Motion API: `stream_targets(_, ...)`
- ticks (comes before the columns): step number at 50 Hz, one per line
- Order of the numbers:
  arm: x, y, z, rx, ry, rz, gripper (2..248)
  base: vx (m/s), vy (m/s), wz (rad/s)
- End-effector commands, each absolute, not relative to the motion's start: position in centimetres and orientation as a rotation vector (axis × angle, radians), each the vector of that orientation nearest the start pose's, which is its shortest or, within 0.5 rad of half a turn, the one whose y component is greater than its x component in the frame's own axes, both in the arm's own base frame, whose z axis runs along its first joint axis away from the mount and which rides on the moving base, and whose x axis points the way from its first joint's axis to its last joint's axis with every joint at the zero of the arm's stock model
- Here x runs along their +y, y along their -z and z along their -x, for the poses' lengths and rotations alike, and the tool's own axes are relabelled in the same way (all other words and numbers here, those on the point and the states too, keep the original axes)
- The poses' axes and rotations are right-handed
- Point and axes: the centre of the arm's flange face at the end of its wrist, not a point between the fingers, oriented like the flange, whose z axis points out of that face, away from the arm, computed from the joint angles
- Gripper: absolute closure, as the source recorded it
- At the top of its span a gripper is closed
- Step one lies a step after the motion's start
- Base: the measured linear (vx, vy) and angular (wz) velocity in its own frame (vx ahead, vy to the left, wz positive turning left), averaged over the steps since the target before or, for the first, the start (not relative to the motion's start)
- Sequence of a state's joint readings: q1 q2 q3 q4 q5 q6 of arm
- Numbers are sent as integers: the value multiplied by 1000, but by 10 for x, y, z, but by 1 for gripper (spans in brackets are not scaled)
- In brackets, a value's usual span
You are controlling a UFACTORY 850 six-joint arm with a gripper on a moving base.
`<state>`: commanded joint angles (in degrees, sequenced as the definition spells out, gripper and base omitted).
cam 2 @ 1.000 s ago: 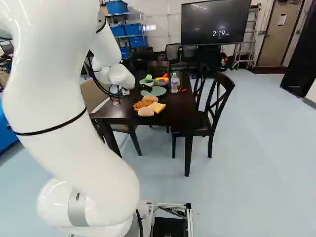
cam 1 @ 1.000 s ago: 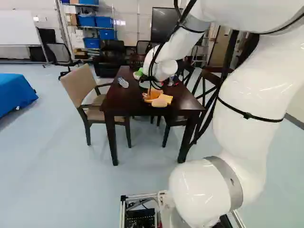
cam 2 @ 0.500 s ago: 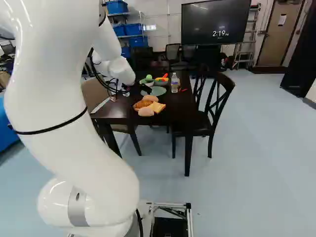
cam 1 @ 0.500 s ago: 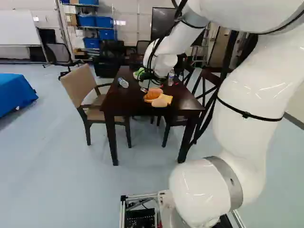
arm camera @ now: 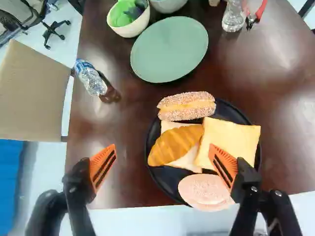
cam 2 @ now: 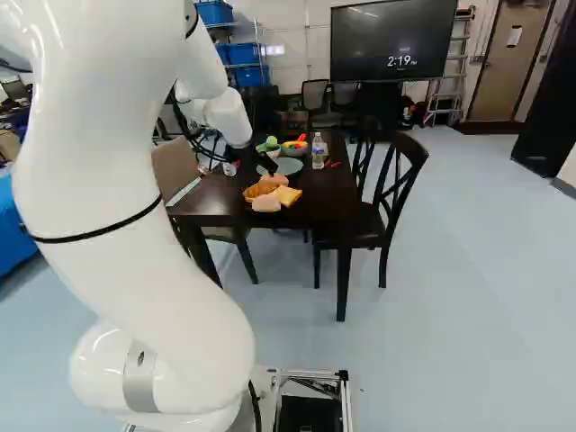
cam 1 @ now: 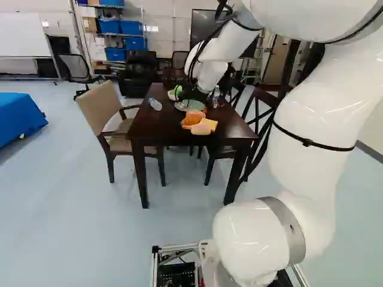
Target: Move the croissant to the empty plate
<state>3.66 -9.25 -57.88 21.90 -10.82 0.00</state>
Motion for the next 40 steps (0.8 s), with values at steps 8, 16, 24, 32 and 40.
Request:
stream_targets(8,35,-516,-540,436,844,2750,3,0,0,0)
stream_targets(16,28,-523,-543,471,759,2741,3,0,0,0)
stream_targets(24,22,-530,-547,502,671,2728,3,0,0,0)
stream_targets(32,15,-538,-549,526,586,2711,3,0,0,0)
stream_targets(40,10,-536,-556,549,477,2697,3,0,0,0)
